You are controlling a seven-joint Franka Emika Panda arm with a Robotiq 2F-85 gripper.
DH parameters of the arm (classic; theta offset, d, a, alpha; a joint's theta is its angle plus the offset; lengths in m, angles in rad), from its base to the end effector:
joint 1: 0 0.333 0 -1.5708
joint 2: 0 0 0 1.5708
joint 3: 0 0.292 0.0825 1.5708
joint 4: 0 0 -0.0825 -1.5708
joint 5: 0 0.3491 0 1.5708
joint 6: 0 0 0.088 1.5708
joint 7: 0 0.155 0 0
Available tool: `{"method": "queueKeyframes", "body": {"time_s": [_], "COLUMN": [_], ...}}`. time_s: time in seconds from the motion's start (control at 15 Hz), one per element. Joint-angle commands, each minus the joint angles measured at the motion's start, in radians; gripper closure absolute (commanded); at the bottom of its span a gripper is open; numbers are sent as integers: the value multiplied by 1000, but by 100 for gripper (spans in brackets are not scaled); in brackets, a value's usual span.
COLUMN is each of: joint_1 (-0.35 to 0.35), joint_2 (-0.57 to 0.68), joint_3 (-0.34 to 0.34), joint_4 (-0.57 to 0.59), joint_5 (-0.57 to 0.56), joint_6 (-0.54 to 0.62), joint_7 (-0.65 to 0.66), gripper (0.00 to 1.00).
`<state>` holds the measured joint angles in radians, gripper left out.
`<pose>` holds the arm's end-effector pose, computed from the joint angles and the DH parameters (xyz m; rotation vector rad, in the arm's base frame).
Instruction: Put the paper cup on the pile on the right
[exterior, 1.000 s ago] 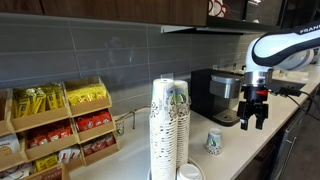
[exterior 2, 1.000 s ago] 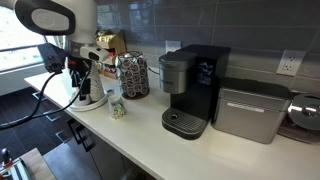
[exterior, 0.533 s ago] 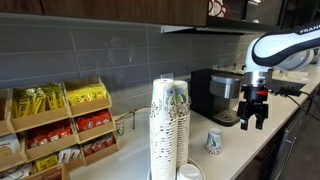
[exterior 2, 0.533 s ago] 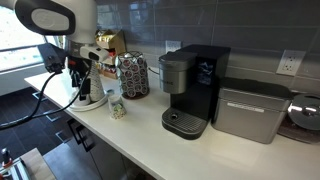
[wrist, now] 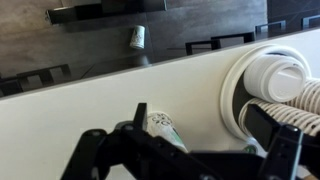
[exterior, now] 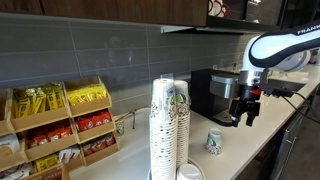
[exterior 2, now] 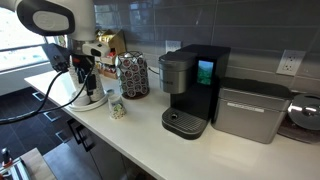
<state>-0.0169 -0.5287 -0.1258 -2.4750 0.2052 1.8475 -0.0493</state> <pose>0.3523 -0.0240 0.4152 -2.8666 0.2005 0.1173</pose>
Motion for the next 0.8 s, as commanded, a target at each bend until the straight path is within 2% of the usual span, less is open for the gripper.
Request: {"method": "queueKeyframes", "body": {"time_s": [0.0,0.2,0.27,0.73], "joint_1": [18,33,20,28], "joint_2": [31,58,44,63], "joint_3": [39,63,61,69], "joint_4": [-24,-31,-16,-16], "joint_5": [40,30,17,16], "joint_6": [121,188,146,169], "joint_7": [-28,-42,-17,-21], "gripper": [0,0,0,0]}}
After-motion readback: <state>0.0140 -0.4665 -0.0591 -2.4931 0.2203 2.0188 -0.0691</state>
